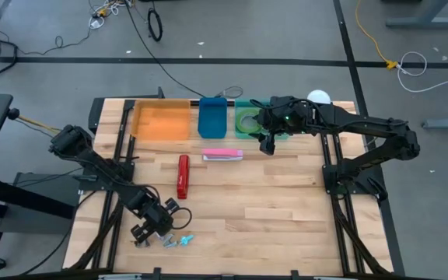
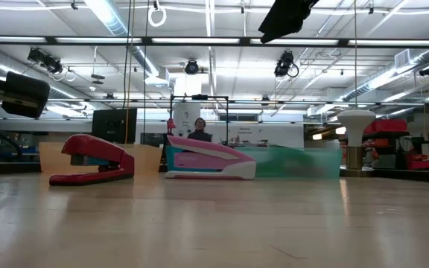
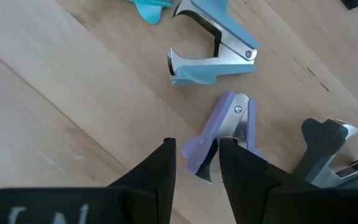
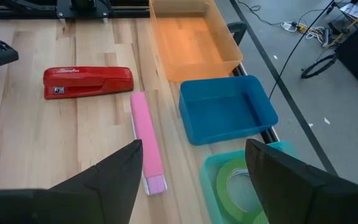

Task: Pick and place Stapler, Stapler remover, tape
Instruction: Put the purple staple remover into the blue bin

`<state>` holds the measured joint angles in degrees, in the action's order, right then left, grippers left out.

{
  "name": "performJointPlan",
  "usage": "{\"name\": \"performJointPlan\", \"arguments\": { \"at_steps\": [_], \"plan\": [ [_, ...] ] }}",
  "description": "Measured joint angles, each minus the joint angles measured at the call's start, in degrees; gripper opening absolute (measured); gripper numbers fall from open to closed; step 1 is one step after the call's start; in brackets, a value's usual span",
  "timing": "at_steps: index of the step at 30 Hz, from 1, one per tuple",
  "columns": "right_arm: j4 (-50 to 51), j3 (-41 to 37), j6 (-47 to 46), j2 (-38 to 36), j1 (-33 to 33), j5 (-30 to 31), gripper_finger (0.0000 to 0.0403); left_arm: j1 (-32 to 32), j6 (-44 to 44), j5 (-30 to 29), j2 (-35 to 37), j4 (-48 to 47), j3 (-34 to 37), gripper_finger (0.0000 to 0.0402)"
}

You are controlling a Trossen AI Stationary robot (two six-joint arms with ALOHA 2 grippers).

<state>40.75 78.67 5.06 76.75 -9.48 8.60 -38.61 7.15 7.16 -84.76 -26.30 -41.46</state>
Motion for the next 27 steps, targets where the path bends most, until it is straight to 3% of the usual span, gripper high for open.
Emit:
{"name": "performJointPlan", "arguments": {
  "at_steps": [6,19,27],
  "plan": [
    [0.0,0.0,0.0,0.0,0.0,0.0,0.0282,0.0,0.0,0.2,0.0,0.0,0.0,0.0119],
    [0.0,0.0,0.0,0.0,0.0,0.0,0.0282,0.0,0.0,1.6,0.0,0.0,-0.1,0.0027],
    [0.0,0.0,0.2,0.0,0.0,0.0,0.0282,0.0,-0.2,3.2,0.0,0.0,-0.1,0.0013]
  ]
}}
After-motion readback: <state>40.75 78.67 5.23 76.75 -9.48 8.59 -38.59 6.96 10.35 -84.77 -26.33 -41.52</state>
